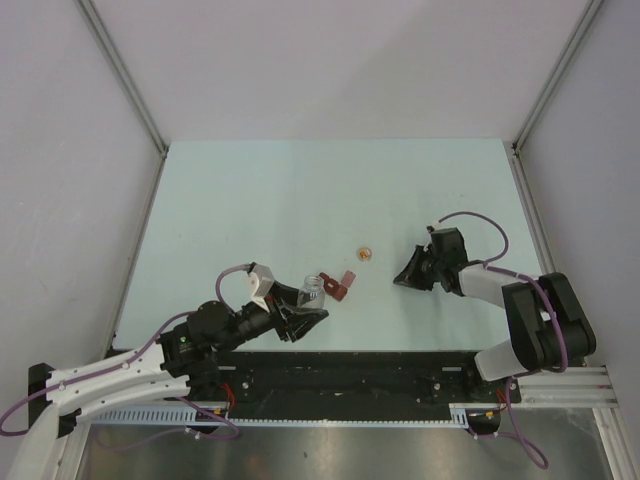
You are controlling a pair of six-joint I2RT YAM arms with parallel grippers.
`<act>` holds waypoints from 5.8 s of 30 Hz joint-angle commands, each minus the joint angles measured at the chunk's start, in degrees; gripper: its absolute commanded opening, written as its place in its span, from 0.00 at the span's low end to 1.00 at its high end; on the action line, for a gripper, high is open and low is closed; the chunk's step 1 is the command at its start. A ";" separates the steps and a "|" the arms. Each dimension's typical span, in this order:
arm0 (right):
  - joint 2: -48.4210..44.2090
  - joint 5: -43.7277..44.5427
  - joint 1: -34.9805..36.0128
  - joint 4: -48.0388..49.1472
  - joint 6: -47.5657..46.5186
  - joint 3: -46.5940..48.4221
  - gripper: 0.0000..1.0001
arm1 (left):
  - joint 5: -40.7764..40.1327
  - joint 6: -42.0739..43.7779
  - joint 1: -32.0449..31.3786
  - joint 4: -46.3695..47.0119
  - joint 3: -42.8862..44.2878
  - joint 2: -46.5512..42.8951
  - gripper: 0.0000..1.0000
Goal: Sort the pills into containers
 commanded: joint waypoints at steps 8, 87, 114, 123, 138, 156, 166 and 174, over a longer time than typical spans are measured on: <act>-17.05 6.53 3.09 -9.50 -6.36 -0.07 0.73 | -0.24 -0.44 -0.21 2.06 -0.13 -0.02 0.00; -26.22 6.81 39.57 -6.79 3.12 12.06 0.77 | 3.10 7.91 -0.21 0.13 7.70 21.51 0.01; -26.13 2.33 39.22 -5.47 5.58 12.06 0.00 | 0.38 7.04 -0.21 0.22 6.38 19.84 0.39; -26.31 2.33 38.87 -5.74 5.93 11.98 0.00 | 0.47 6.86 -0.21 0.13 6.20 19.49 0.54; -26.92 3.03 38.61 -6.44 6.11 11.98 0.00 | 0.82 6.42 -0.21 0.22 5.85 19.23 0.69; -28.50 1.89 36.85 -5.56 9.54 11.98 0.00 | 1.78 6.16 -0.21 0.66 5.85 19.40 0.55; -28.42 1.62 36.76 -5.38 10.24 11.98 0.00 | 2.57 5.81 -0.21 1.71 6.20 20.19 0.27; -29.03 2.15 36.67 -5.73 9.98 11.89 0.62 | 3.10 5.45 -0.21 2.33 5.41 19.93 0.00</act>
